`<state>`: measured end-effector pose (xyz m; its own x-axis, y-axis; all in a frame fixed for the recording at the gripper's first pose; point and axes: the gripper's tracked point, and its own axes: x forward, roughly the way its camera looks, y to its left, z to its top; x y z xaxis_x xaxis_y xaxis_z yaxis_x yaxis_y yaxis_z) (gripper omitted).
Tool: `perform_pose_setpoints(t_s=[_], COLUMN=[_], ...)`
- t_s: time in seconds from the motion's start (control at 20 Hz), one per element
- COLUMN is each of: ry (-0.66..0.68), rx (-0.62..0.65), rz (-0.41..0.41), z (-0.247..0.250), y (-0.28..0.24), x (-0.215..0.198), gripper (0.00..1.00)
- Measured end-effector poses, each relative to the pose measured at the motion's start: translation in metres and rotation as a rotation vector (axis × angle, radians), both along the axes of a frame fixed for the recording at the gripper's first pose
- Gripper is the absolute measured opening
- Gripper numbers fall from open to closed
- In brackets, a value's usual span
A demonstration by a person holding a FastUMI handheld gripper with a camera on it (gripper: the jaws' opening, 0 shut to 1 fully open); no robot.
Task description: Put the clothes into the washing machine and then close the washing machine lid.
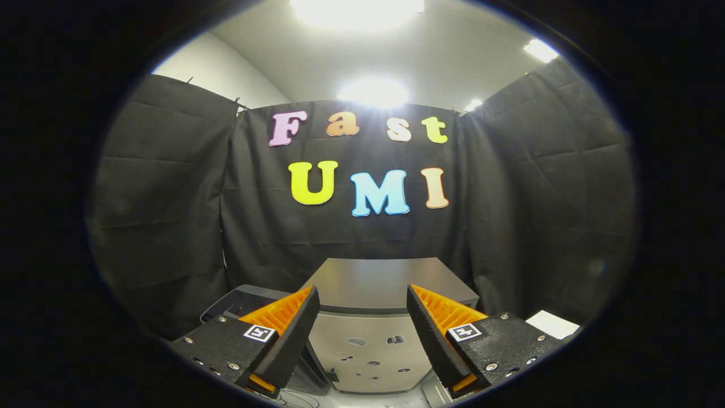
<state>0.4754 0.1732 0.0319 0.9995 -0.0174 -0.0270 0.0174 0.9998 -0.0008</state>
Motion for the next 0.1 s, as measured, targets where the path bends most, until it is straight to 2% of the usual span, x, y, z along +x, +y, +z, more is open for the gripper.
perform_pose_setpoints(t_s=[0.1], ry=[-0.005], rx=[-0.001], rz=[-0.001], z=[0.0001], y=[0.0000], x=[0.0012], gripper=[0.95])
